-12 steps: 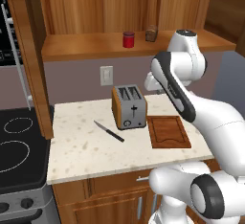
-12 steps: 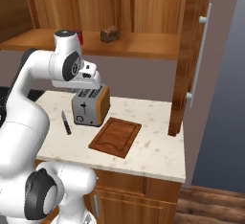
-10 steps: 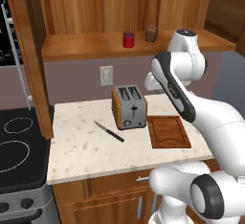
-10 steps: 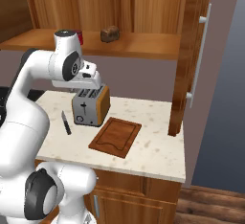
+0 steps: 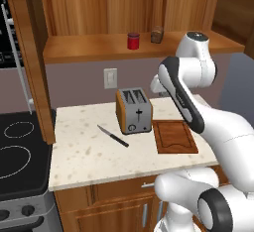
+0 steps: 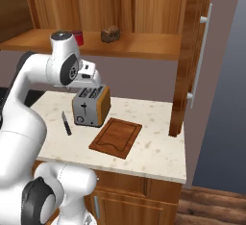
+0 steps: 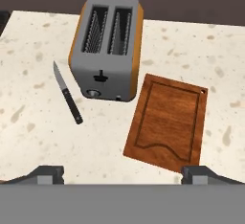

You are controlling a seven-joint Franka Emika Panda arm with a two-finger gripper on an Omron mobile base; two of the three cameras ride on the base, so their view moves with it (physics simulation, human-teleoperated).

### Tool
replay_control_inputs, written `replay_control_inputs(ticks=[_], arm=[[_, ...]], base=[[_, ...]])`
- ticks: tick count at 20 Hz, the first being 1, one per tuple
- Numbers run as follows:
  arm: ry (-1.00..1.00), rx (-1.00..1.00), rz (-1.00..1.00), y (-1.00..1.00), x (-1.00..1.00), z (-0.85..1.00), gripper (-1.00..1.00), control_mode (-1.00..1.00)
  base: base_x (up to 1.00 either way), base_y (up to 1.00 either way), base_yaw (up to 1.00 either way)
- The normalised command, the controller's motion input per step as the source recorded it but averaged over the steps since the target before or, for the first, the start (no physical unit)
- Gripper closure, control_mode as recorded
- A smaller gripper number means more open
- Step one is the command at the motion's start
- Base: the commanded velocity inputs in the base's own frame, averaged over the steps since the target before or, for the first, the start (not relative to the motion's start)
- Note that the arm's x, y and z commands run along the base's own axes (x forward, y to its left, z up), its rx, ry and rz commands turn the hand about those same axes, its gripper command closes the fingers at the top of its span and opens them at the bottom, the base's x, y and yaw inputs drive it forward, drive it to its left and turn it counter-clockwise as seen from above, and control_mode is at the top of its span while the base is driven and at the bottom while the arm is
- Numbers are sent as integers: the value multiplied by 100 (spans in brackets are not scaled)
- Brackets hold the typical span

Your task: Pick the bread, place it on the cutting board, pick the jam, place it on the counter, and close the cabinet.

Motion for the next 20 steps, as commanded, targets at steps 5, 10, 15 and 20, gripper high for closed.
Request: replay_control_inputs(ticks=[5, 10, 15, 20], arm=[[-17, 0, 0, 0, -4, 7, -100, -100], [-21, 0, 0, 3, -11, 14, -100, -100], [-22, 0, 0, 8, -4, 11, -100, -100], [-21, 0, 0, 11, 0, 11, -100, -100]], base=[[0, 0, 0], [0, 0, 0], [0, 0, 0], [0, 0, 0]])
